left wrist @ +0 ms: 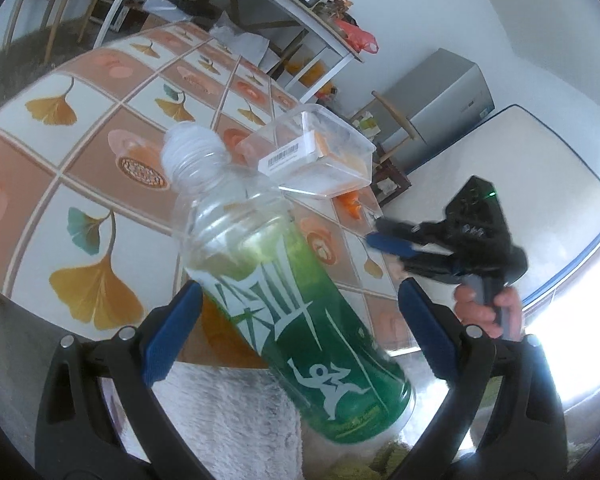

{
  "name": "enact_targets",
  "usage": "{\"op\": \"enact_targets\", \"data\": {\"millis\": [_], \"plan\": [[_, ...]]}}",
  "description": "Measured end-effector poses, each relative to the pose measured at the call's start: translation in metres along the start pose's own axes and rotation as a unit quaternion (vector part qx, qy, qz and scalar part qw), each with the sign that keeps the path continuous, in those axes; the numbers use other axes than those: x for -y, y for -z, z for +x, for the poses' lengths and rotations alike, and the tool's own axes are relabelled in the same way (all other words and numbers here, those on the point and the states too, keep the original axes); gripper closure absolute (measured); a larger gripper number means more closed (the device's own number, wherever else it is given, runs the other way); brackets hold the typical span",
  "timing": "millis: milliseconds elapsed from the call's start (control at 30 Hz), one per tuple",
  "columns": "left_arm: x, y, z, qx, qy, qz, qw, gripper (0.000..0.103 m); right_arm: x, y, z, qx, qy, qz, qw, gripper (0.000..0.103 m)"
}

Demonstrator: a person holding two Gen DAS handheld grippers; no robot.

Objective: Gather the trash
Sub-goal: 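Grasp the clear plastic box with the right gripper while the left grasps the green bottle, then lift the clear box and green bottle off the table with both grippers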

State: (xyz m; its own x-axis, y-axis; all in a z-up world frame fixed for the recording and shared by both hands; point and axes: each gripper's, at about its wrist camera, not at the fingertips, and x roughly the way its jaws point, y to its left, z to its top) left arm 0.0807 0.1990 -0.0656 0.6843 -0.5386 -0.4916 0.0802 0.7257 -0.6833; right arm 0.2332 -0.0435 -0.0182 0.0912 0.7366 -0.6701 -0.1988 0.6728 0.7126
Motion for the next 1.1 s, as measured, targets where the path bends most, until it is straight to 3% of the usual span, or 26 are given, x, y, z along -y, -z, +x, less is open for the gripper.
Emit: {"op": "enact_targets", "data": {"millis": [133, 333, 533, 667, 767, 867, 967, 1033, 1100], "plan": [[-0.005, -0.003, 0.001, -0.001, 0.005, -0.017, 0.9999, 0.009, -0.002, 0.014, 0.021, -0.042, -0.037, -0.003, 0.998, 0.07], [-0.005, -0.003, 0.013, -0.042, -0.001, -0.029, 0.9987, 0.009, -0.001, 0.034, 0.046, -0.089, -0.078, 0.019, 0.993, 0.07], [0.005, -0.004, 0.026, -0.072, -0.051, -0.009, 0.9961, 0.009, -0.029, 0.01, -0.004, 0.005, -0.003, -0.054, 0.999, 0.07], [0.017, -0.004, 0.036, -0.08, -0.099, 0.026, 0.9915, 0.009, -0.077, -0.019, -0.033, 0.08, 0.06, -0.151, 0.983, 0.06], [0.019, -0.004, 0.04, -0.083, -0.115, 0.027, 0.9896, 0.012, -0.103, -0.049, -0.031, 0.113, 0.086, -0.194, 0.971, 0.059], [0.016, -0.006, 0.039, -0.081, -0.122, 0.02, 0.9891, 0.026, -0.109, -0.08, -0.009, 0.112, 0.121, -0.207, 0.964, 0.059], [0.01, -0.007, 0.036, -0.079, -0.116, 0.011, 0.9901, 0.029, -0.096, -0.098, 0.016, 0.079, 0.149, -0.195, 0.966, 0.059], [0.008, -0.006, 0.033, -0.077, -0.112, 0.008, 0.9907, 0.031, -0.099, -0.093, 0.015, 0.088, 0.153, -0.204, 0.963, 0.061], [0.004, -0.007, 0.031, -0.076, -0.109, 0.002, 0.9911, 0.035, -0.1, -0.077, 0.007, 0.073, 0.131, -0.207, 0.967, 0.061]]}}
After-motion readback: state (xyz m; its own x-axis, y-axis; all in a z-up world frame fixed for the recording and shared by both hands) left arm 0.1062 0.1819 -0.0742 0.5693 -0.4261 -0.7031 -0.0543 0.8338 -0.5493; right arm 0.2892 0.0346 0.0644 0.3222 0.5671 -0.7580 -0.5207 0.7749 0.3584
